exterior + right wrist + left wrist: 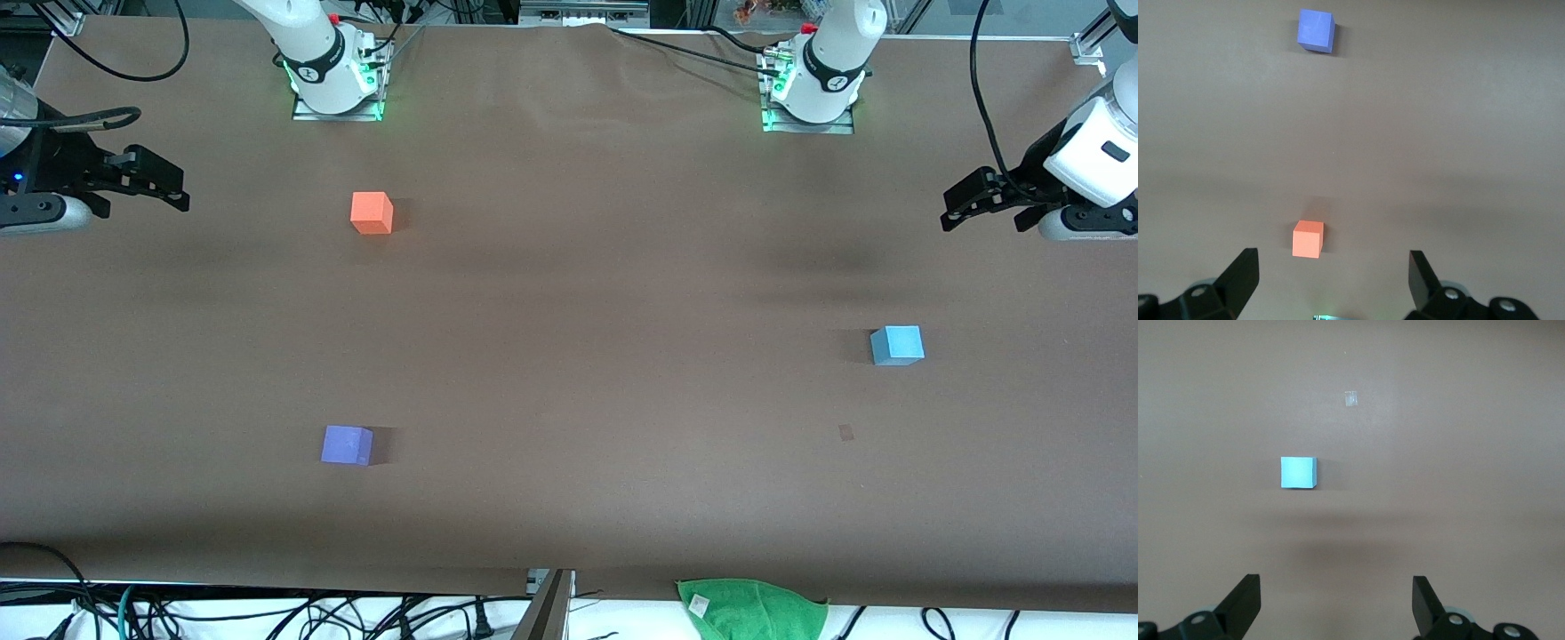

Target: Place blue block between orange and purple blocks

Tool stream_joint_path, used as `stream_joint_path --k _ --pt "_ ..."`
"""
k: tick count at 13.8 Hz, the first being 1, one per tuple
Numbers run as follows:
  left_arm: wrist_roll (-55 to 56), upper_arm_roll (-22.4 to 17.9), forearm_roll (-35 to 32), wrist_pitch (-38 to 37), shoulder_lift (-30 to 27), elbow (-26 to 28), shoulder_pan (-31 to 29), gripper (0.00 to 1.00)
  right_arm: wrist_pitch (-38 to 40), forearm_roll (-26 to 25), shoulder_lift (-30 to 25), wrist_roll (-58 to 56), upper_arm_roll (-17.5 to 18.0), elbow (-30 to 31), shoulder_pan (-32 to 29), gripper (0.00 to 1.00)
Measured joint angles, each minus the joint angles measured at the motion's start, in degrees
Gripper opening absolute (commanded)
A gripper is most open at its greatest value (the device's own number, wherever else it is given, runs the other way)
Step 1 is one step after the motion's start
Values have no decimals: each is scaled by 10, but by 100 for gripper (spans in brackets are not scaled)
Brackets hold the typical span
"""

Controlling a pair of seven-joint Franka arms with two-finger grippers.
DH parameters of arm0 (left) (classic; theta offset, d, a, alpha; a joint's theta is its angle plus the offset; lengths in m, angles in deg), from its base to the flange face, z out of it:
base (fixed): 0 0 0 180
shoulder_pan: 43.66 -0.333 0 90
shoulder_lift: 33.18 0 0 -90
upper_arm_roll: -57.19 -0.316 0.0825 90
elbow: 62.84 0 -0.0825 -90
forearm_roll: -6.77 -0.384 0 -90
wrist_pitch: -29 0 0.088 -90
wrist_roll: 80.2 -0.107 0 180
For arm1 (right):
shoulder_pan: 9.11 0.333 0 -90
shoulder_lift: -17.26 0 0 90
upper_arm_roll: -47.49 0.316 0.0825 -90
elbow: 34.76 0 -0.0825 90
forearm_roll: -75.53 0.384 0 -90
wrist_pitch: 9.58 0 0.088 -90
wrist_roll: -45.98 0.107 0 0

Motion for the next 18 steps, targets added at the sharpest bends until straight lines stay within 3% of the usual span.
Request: stream_joint_path --k 18 --pt "-14 -2 0 -40 16 -2 -20 100 0 0 0 0 0 0 0 99"
